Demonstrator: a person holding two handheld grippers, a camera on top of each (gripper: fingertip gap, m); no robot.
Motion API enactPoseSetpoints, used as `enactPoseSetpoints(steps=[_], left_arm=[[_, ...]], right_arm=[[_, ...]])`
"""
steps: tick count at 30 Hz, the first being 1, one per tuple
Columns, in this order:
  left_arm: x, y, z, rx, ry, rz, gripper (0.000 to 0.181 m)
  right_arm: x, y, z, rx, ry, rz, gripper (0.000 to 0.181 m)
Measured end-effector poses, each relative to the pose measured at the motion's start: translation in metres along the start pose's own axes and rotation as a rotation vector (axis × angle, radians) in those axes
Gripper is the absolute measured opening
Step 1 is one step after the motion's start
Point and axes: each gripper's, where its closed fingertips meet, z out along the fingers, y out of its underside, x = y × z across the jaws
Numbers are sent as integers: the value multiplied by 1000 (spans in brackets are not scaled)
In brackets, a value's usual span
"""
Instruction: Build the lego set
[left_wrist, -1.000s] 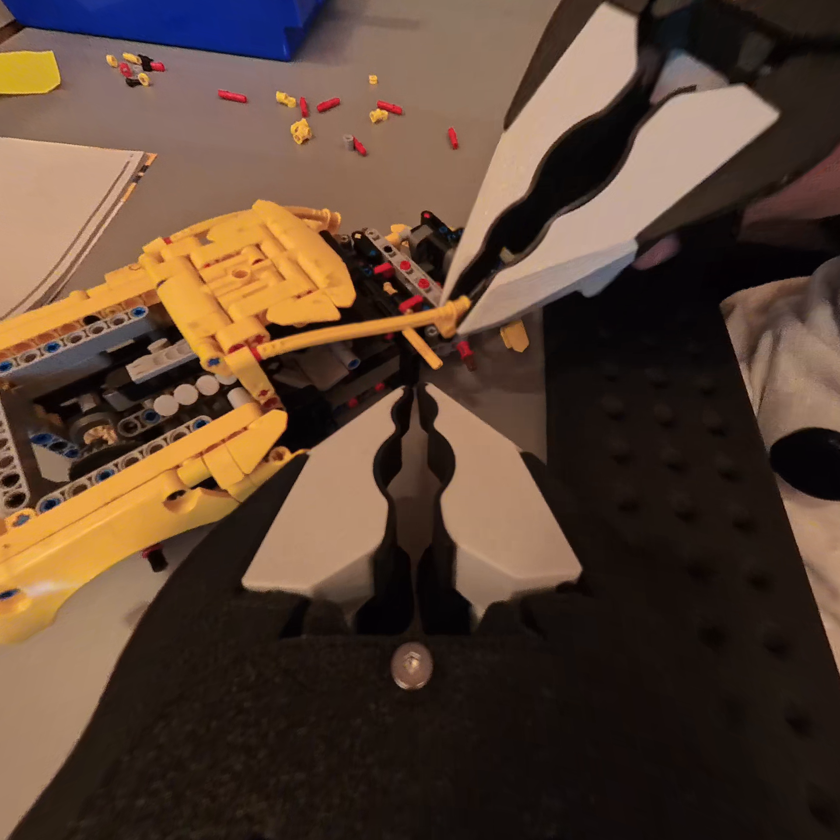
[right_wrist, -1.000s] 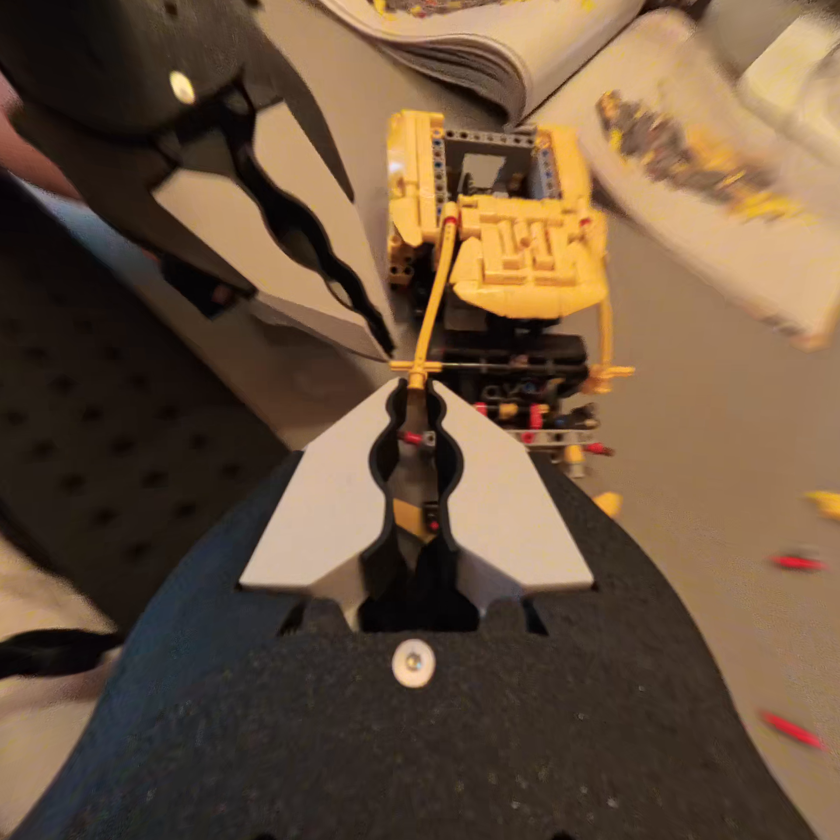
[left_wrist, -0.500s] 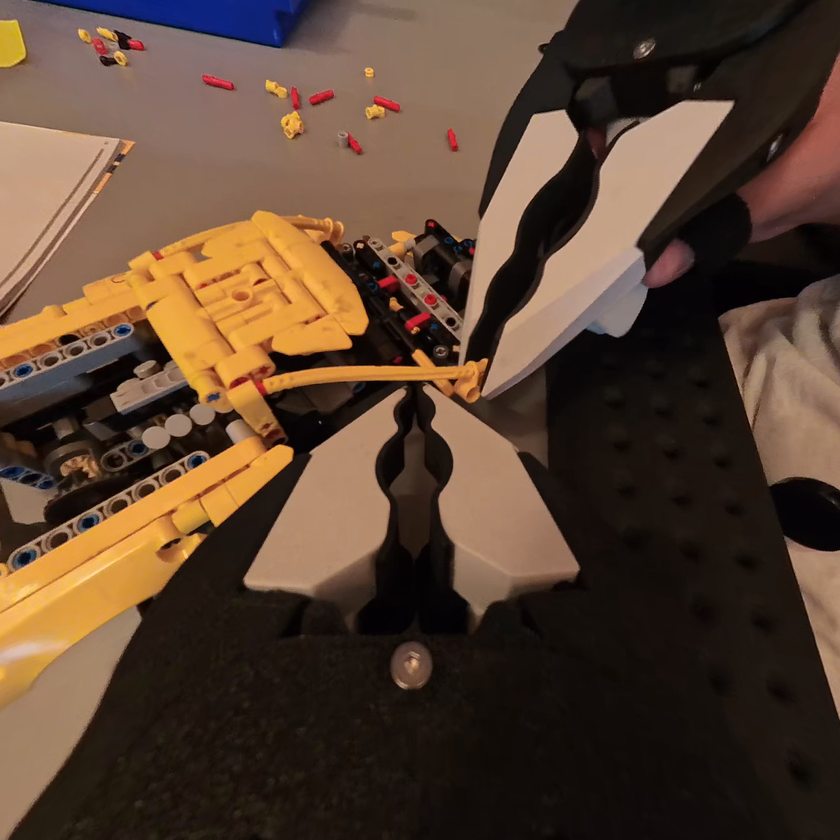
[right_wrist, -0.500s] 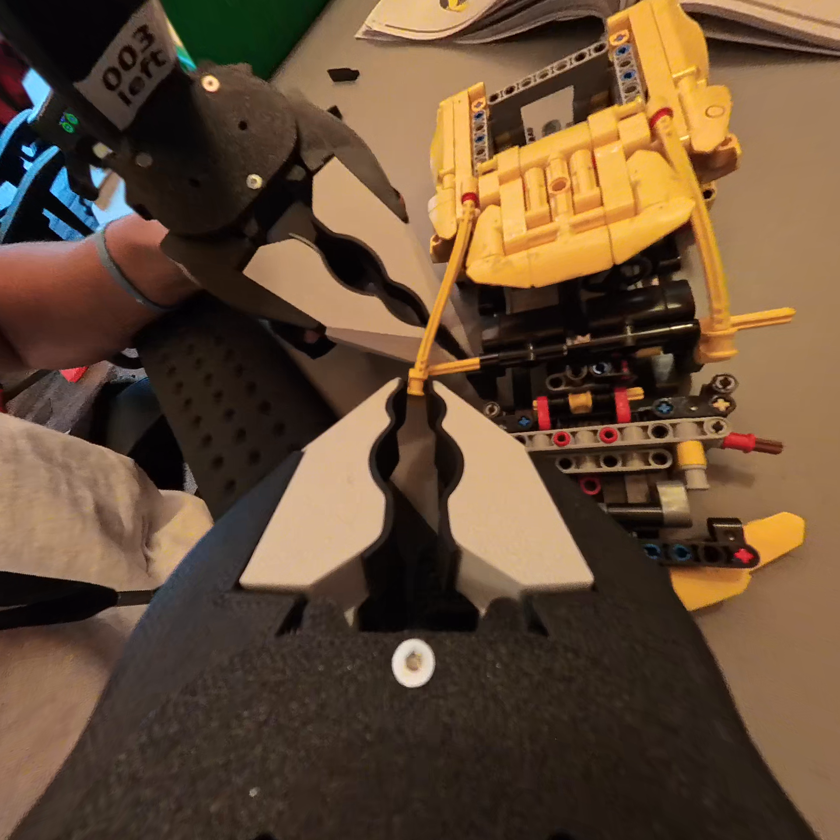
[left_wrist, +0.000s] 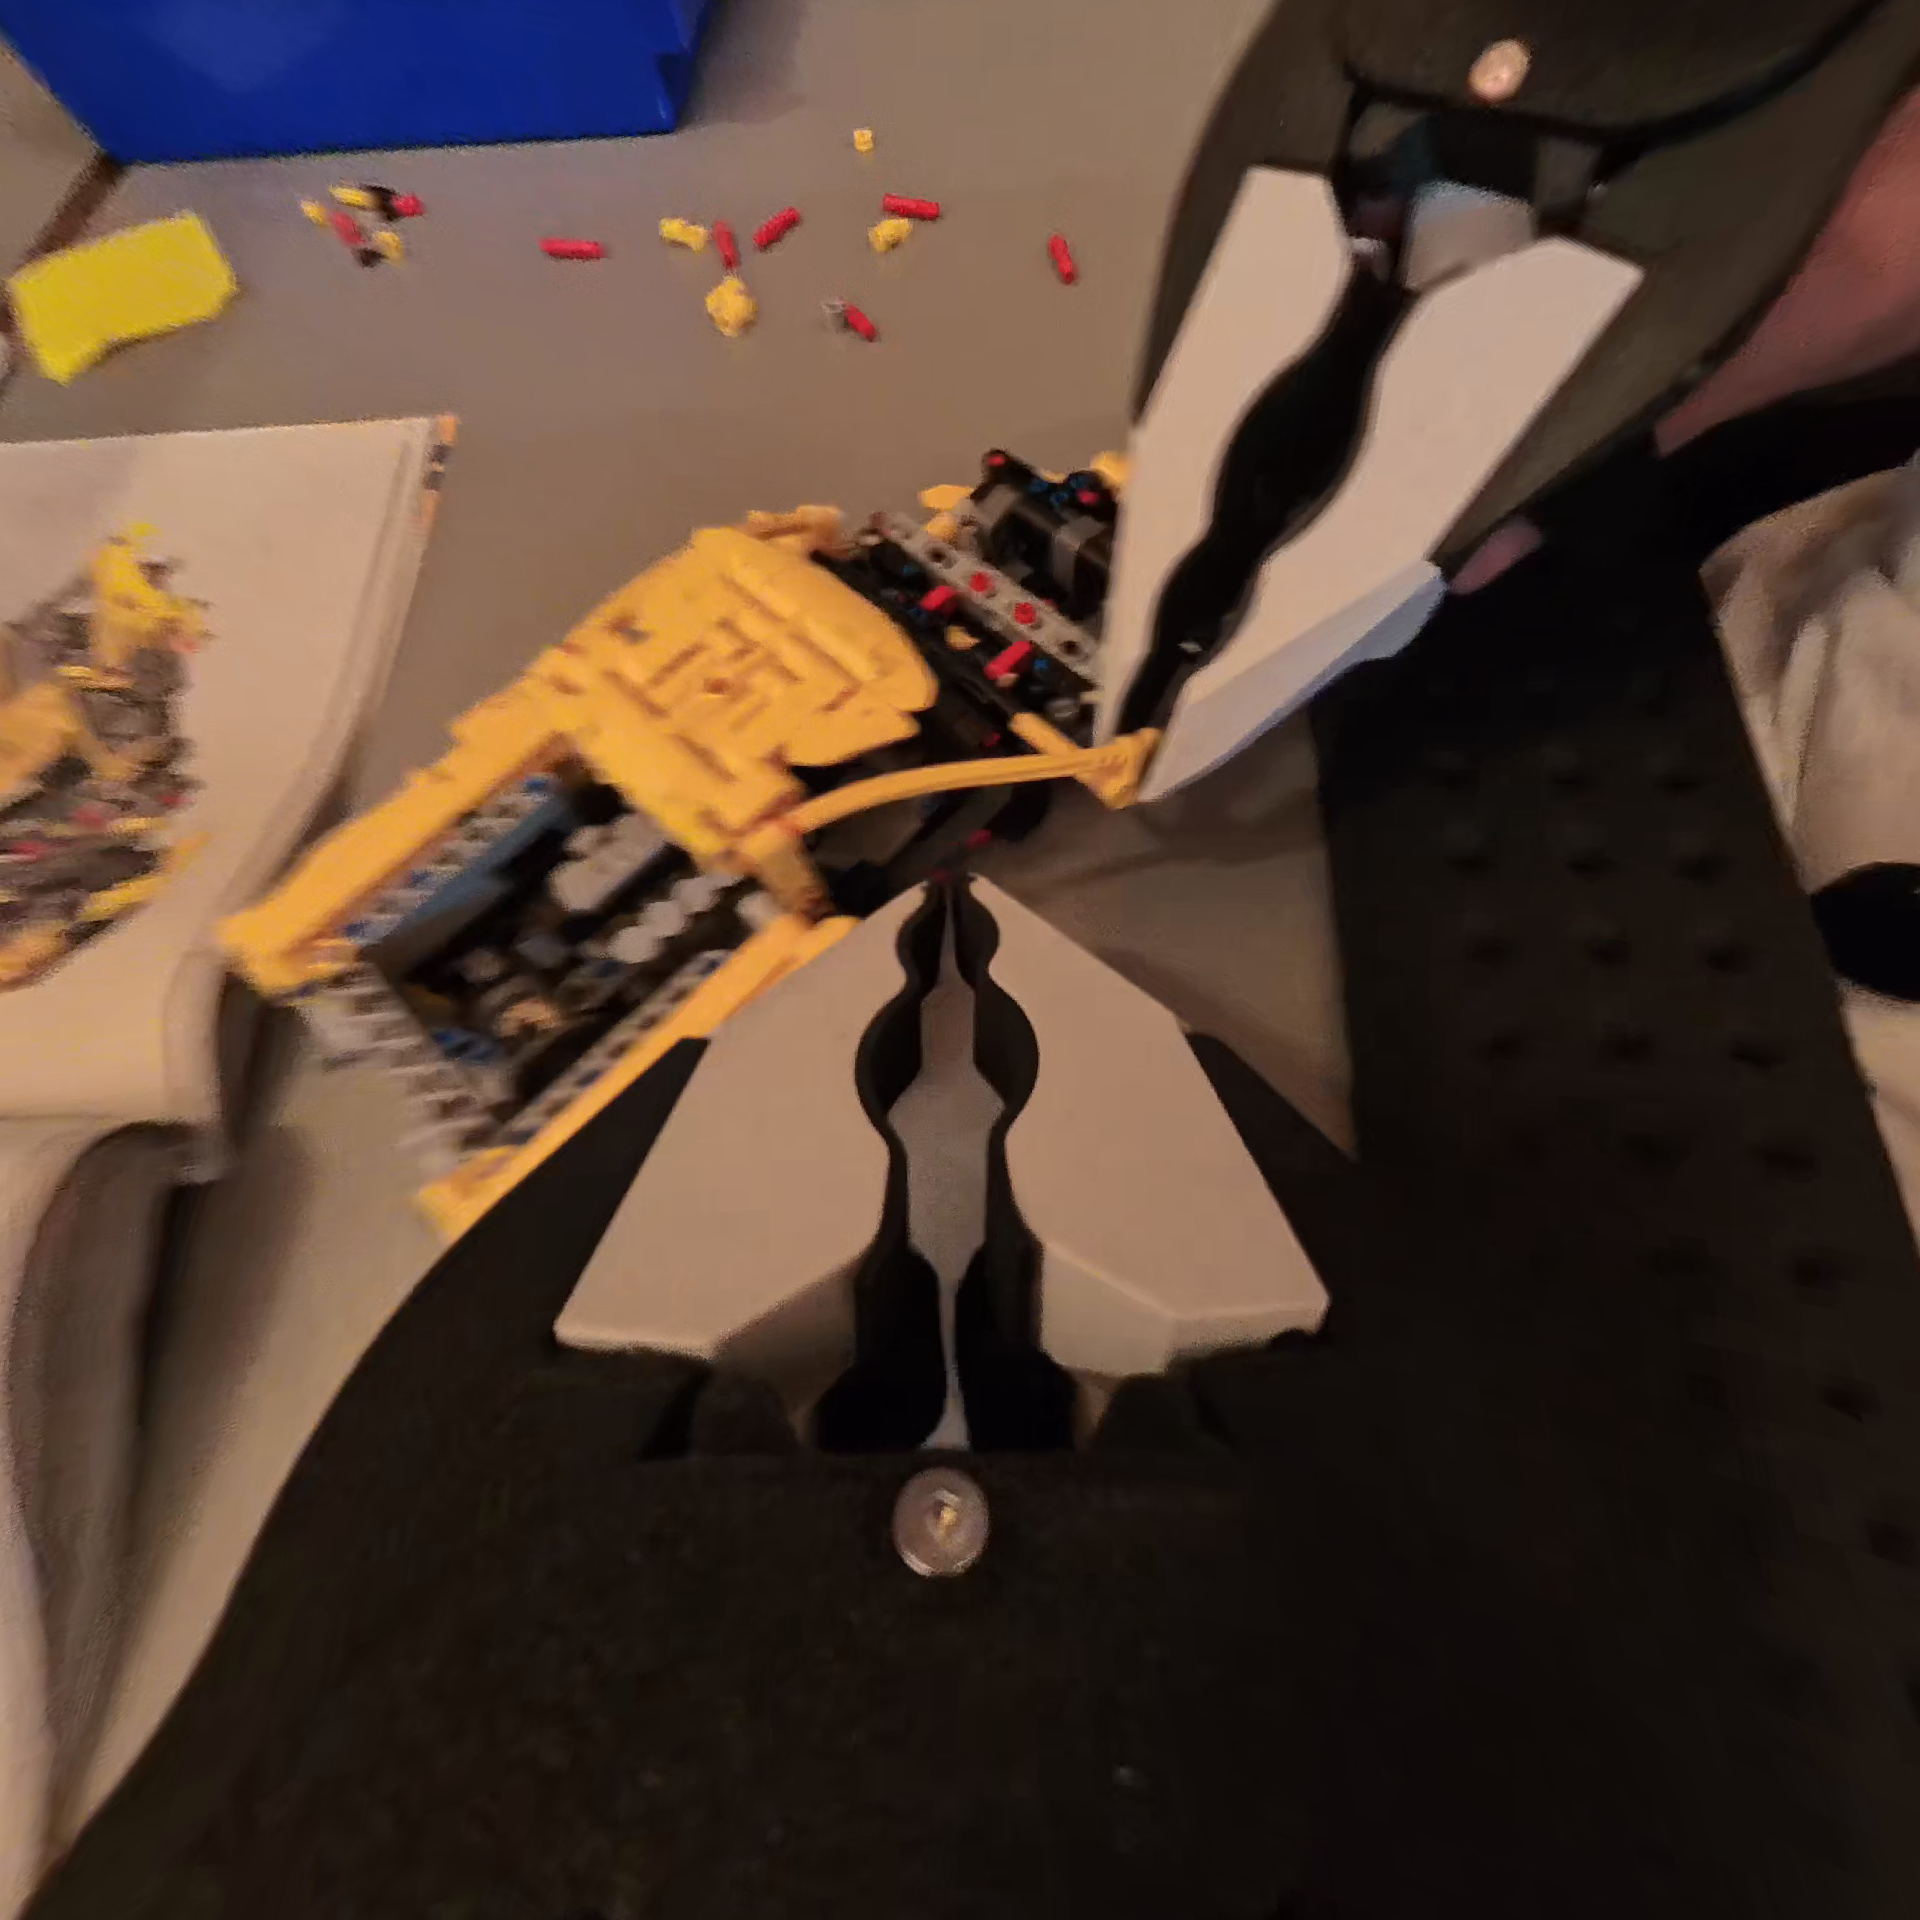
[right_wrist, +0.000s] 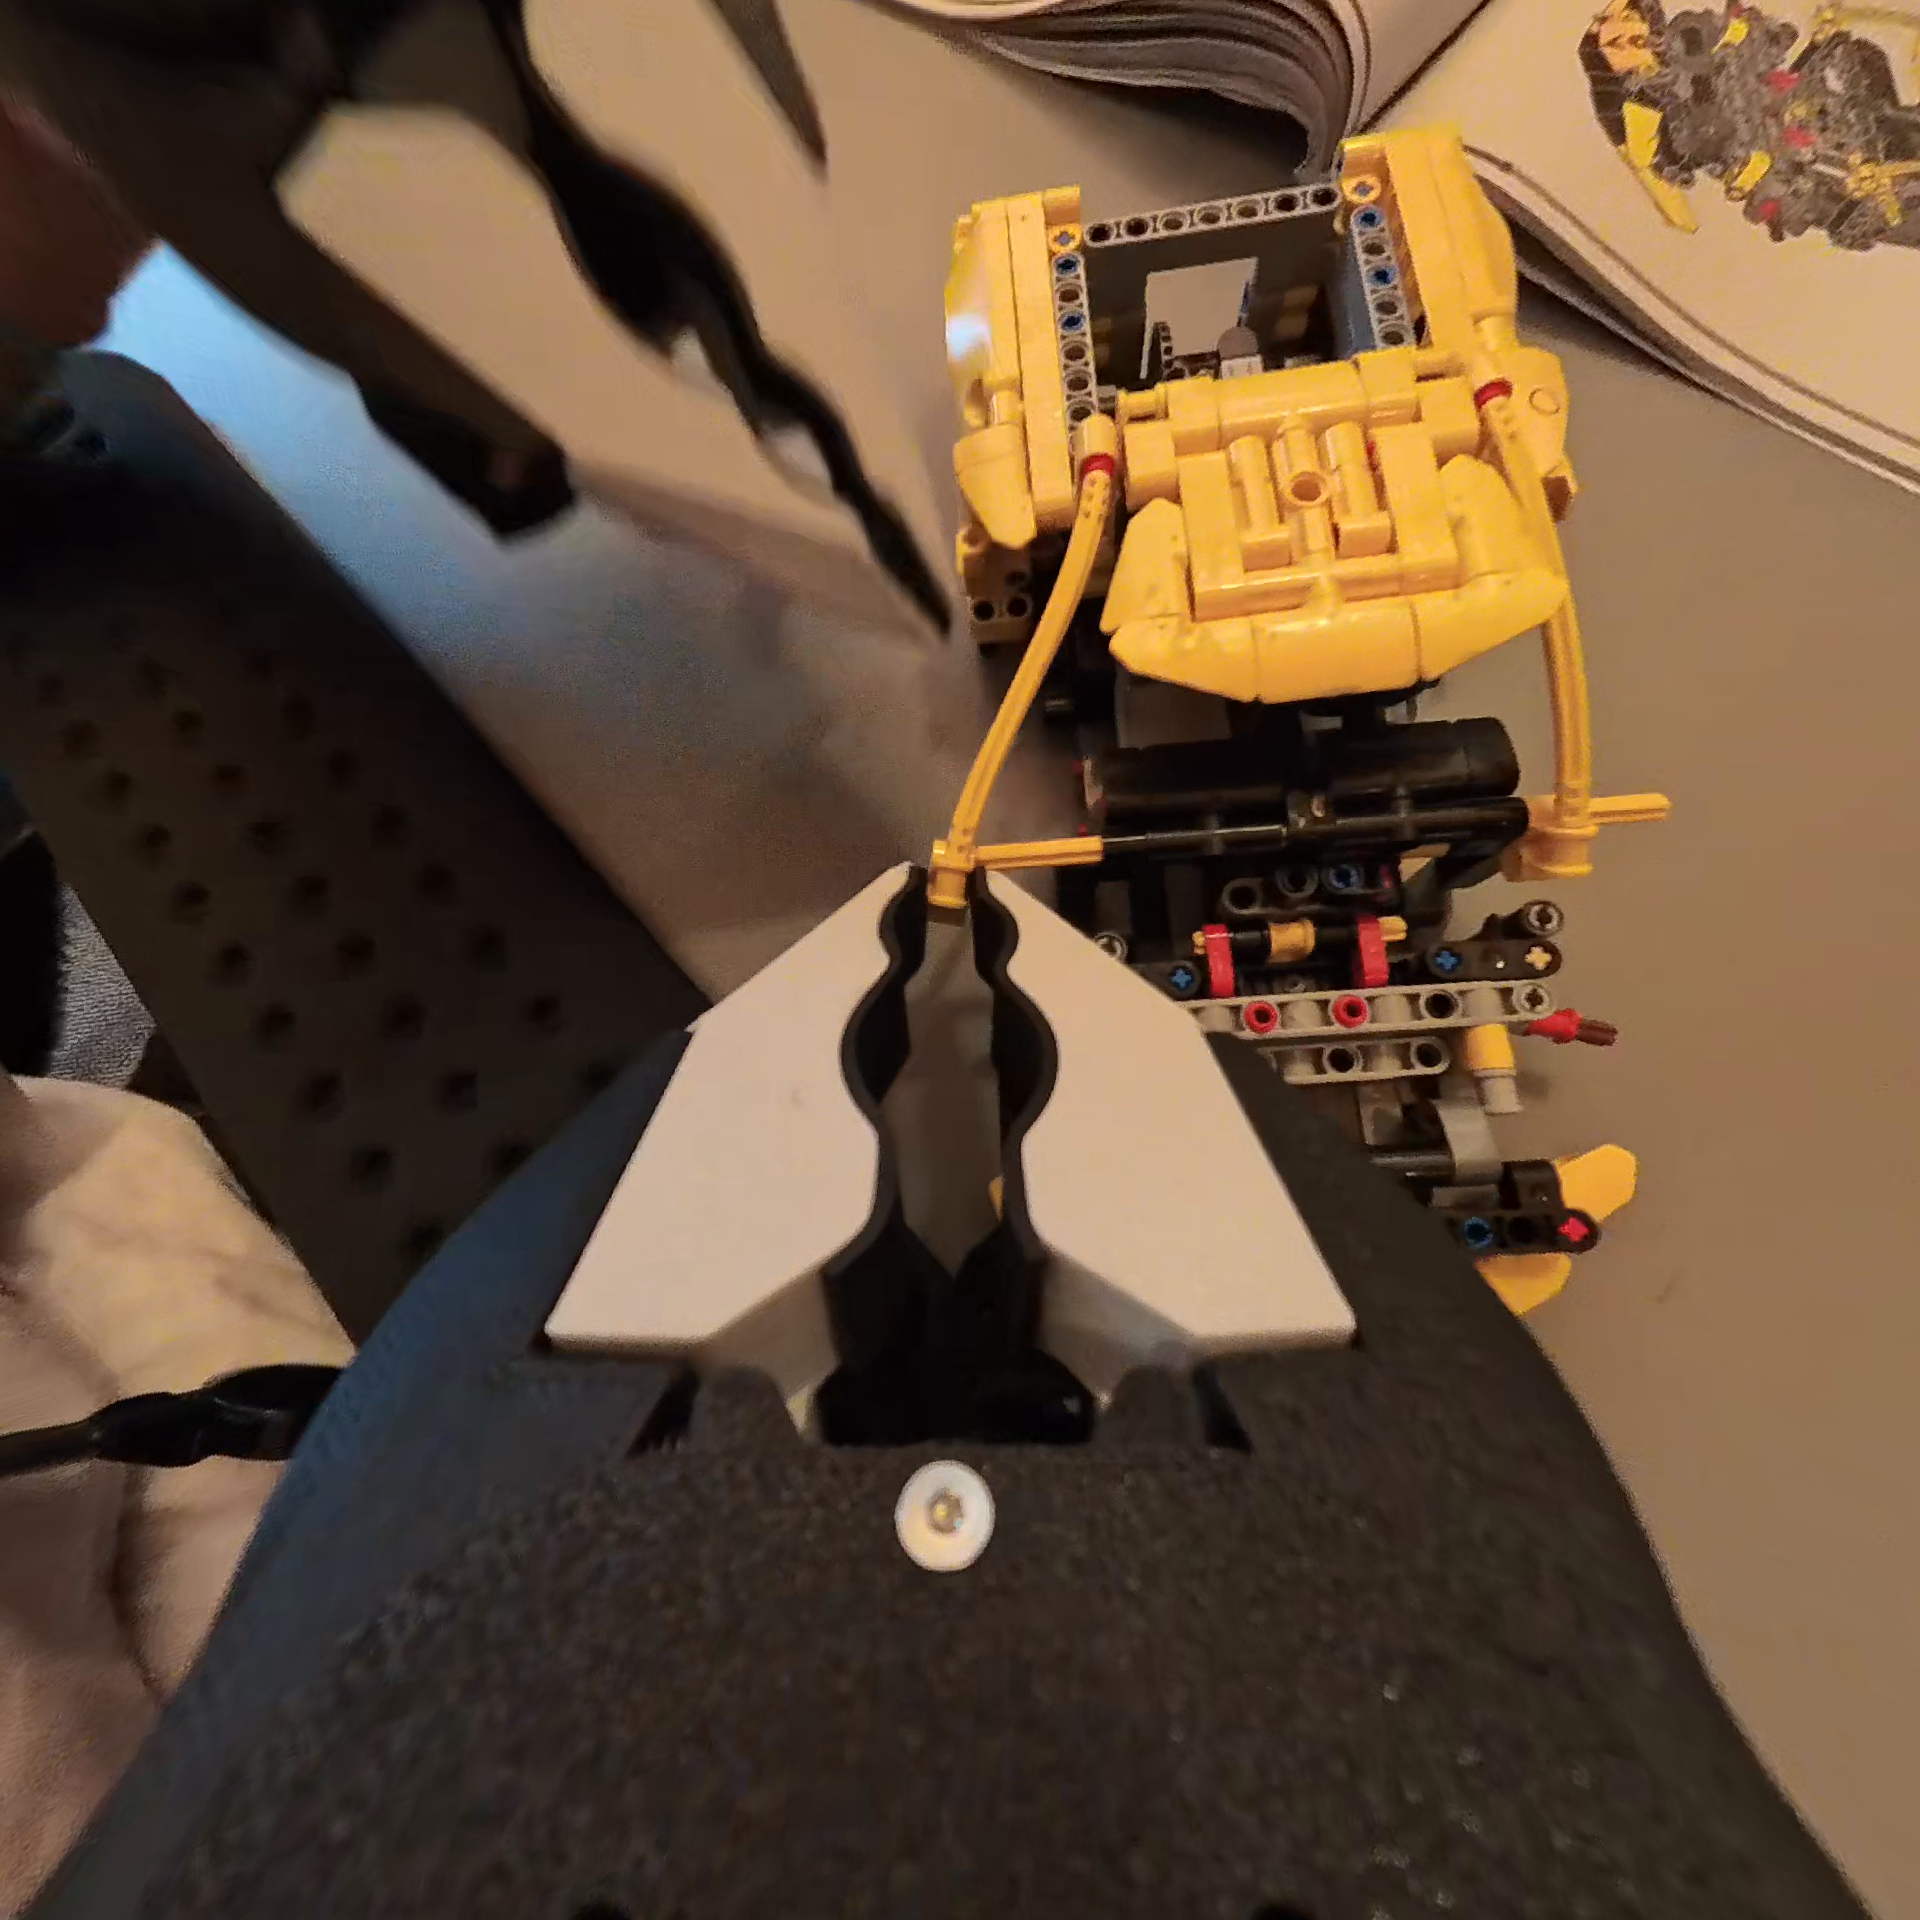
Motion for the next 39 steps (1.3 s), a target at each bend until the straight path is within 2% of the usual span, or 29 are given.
enactPoseSetpoints(steps=[1,2,5,8,10,13,17,24,30,34,37,39], left_arm=[[-14,-5,-9,-17,-24,11,10],[-26,-11,-16,-24,-16,8,28],[-42,-31,-22,-23,175,-11,56],[-58,-21,0,-133,286,97,76],[-57,-13,15,-209,358,167,85],[-52,-17,27,-244,427,251,86],[-54,-9,35,-366,480,326,82],[-56,-5,34,-489,489,411,81],[-56,-4,33,-540,491,442,81],[-55,-4,34,-567,485,449,80],[-55,-4,33,-566,485,451,80],[-55,-4,33,-563,487,453,80]], right_arm=[[1,0,0,0,3,-1,7],[2,0,0,1,5,-7,7],[3,0,0,1,6,-42,7],[5,-1,0,3,-4,-67,7],[7,-1,0,9,-11,-74,8],[9,0,-1,18,-32,-81,8],[14,1,-3,22,-35,-89,8],[15,1,-3,4,-32,-156,7],[17,1,-3,-32,37,-257,7],[18,2,-4,-69,62,-212,7],[20,2,-4,-123,138,-305,7],[20,3,-3,-141,136,-353,7]])
